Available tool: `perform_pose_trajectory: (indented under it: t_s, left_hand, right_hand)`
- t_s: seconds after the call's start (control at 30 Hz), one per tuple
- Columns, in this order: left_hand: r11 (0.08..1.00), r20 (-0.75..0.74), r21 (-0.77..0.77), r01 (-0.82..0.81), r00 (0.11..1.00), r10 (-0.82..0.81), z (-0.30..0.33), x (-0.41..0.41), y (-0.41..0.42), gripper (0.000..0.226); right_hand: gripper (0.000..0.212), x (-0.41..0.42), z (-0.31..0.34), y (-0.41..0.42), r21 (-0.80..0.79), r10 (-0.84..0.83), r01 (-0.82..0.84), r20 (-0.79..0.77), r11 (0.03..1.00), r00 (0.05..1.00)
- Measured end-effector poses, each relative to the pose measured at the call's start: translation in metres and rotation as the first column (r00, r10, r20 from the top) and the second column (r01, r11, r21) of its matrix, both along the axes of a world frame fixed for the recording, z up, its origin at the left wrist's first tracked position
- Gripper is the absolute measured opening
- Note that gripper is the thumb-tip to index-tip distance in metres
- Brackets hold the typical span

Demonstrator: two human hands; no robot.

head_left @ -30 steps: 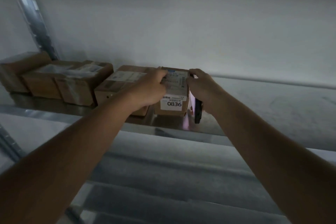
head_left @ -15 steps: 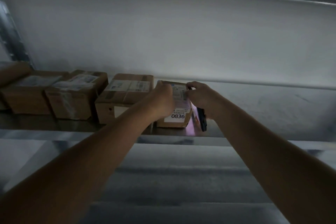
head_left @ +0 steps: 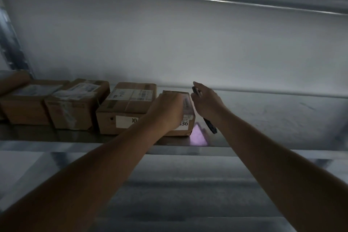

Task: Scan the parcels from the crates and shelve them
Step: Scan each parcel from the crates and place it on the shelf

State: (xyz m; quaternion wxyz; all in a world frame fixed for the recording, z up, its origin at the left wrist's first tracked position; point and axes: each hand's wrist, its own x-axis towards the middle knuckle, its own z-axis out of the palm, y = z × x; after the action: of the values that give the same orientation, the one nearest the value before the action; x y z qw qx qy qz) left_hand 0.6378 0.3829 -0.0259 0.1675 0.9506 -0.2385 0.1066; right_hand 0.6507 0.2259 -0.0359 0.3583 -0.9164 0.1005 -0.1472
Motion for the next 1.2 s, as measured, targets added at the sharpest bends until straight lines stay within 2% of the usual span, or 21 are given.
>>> perform_pose_trajectory:
  t_s: [0.1,0.17,0.23,0.3,0.43,0.57,0.7,0.87,1.2]
  left_hand:
    - [1.000,0.073,0.000,0.029,0.997,-0.029,0.001,0.000,0.002,0.027]
    - [0.997,0.122,-0.028,0.067,0.991,-0.063,0.003,0.001,0.003,0.023]
    - [0.993,0.159,-0.054,0.104,0.983,-0.094,0.003,0.000,0.003,0.021]
    - [0.990,0.198,-0.054,0.130,0.973,-0.117,0.003,-0.002,0.001,0.028]
    - [0.972,0.191,-0.050,0.229,0.958,-0.215,0.004,-0.019,-0.007,0.036]
    - [0.944,0.169,0.010,0.330,0.930,-0.327,0.008,-0.046,-0.028,0.056]
    - [0.895,0.196,0.092,0.437,0.873,-0.447,0.003,-0.070,-0.064,0.064]
    - [0.835,0.219,0.187,0.518,0.806,-0.549,-0.002,-0.121,-0.122,0.066]
    - [0.720,0.225,0.199,0.665,0.684,-0.694,-0.013,-0.271,-0.284,0.063]
  right_hand:
    - [0.043,-0.015,0.003,-0.005,-0.118,-0.003,0.008,0.047,0.993,0.999]
    - [0.048,-0.026,0.007,-0.007,-0.232,-0.018,0.024,0.029,0.972,0.999]
    - [0.051,-0.040,0.010,-0.009,-0.364,-0.048,0.055,0.030,0.930,0.998]
    - [0.053,-0.058,0.010,-0.009,-0.471,-0.081,0.094,0.047,0.877,0.996]
    - [0.055,-0.099,0.007,-0.016,-0.598,-0.180,0.186,0.070,0.779,0.981]
    - [0.054,-0.144,0.002,-0.035,-0.643,-0.280,0.255,0.065,0.722,0.958]
    - [0.052,-0.196,-0.001,-0.065,-0.645,-0.379,0.322,0.053,0.693,0.924]
    - [0.050,-0.268,-0.004,-0.111,-0.645,-0.465,0.378,0.039,0.665,0.885]
    - [0.050,-0.442,-0.014,-0.246,-0.644,-0.630,0.504,0.044,0.575,0.775]
